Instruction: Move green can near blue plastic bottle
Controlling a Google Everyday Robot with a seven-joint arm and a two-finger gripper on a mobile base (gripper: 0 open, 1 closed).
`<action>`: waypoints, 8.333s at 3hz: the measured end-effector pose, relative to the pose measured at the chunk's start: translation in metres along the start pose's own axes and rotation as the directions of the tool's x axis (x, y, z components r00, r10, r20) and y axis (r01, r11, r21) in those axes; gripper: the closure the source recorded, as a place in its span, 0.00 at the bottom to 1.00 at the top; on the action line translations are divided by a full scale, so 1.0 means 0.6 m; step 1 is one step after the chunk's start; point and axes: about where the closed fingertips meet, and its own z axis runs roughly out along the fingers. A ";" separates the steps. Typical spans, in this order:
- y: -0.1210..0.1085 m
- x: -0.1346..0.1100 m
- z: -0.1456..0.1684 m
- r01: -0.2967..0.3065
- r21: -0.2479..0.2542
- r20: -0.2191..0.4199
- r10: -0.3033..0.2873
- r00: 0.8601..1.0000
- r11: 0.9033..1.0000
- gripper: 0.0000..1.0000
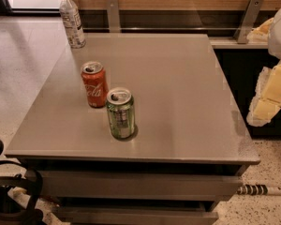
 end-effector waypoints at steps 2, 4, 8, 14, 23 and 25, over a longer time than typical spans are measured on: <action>0.005 -0.061 0.035 -0.012 -0.061 0.357 0.033 0.934 0.998 0.00; 0.032 -0.174 0.076 0.021 -0.181 0.687 0.112 0.718 0.983 0.00; 0.030 -0.230 0.108 0.053 -0.165 0.821 0.108 0.561 0.985 0.00; 0.088 -0.336 0.240 0.136 -0.213 0.933 0.160 0.323 0.968 0.00; -0.025 -0.290 0.248 0.032 -0.200 0.923 0.178 0.341 0.979 1.00; -0.200 -0.246 0.242 -0.069 -0.186 0.904 0.198 0.378 0.980 1.00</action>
Offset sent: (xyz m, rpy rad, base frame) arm 0.0099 0.1167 0.0009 0.8066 -0.0516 0.2226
